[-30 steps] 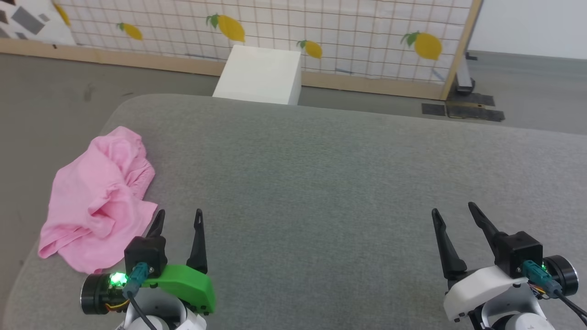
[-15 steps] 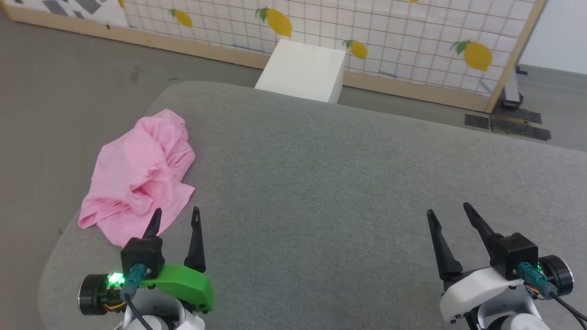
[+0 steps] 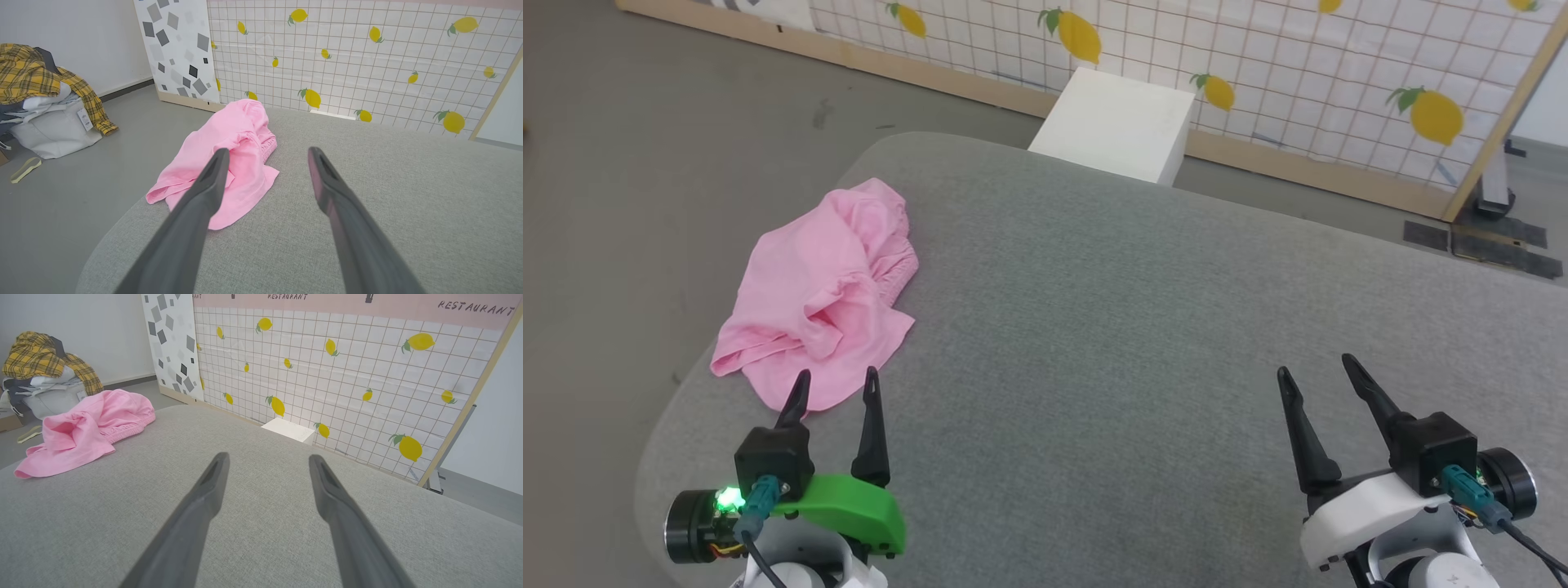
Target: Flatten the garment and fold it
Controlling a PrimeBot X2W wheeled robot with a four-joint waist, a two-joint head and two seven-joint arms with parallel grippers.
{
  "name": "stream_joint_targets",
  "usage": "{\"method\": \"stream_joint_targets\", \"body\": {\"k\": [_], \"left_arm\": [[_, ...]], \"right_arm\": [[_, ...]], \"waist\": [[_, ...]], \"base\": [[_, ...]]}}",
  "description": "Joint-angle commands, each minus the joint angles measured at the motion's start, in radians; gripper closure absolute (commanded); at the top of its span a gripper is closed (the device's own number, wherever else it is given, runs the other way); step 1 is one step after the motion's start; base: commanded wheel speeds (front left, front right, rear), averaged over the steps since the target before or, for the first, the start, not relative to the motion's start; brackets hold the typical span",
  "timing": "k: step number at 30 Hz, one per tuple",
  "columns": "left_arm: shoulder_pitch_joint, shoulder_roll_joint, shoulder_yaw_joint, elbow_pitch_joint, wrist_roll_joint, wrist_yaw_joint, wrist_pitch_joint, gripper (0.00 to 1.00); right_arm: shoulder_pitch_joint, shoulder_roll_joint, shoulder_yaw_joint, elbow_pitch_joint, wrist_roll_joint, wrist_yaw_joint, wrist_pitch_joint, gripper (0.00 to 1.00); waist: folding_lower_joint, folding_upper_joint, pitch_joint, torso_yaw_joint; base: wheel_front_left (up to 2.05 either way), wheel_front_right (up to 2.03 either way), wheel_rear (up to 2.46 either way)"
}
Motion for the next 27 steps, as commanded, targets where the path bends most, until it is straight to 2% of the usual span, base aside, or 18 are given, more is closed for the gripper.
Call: {"method": "stream_joint_targets", "body": {"k": [1,27], "left_arm": [[0.000,0.008,-0.003,0.004,-0.009,0.006,-0.012,0.00],[0.003,0.013,-0.014,0.029,-0.051,0.034,-0.066,0.00]], "right_arm": [[-0.012,0.001,0.002,0.005,0.008,-0.001,-0.011,0.00],[-0.031,0.002,0.019,0.034,0.017,-0.001,-0.051,0.00]], "waist": [[0.0000,0.0000,0.001,0.016],[0.0000,0.0000,0.004,0.143]], "base": [[0.00,0.00,0.00],[0.00,0.00,0.00]]}}
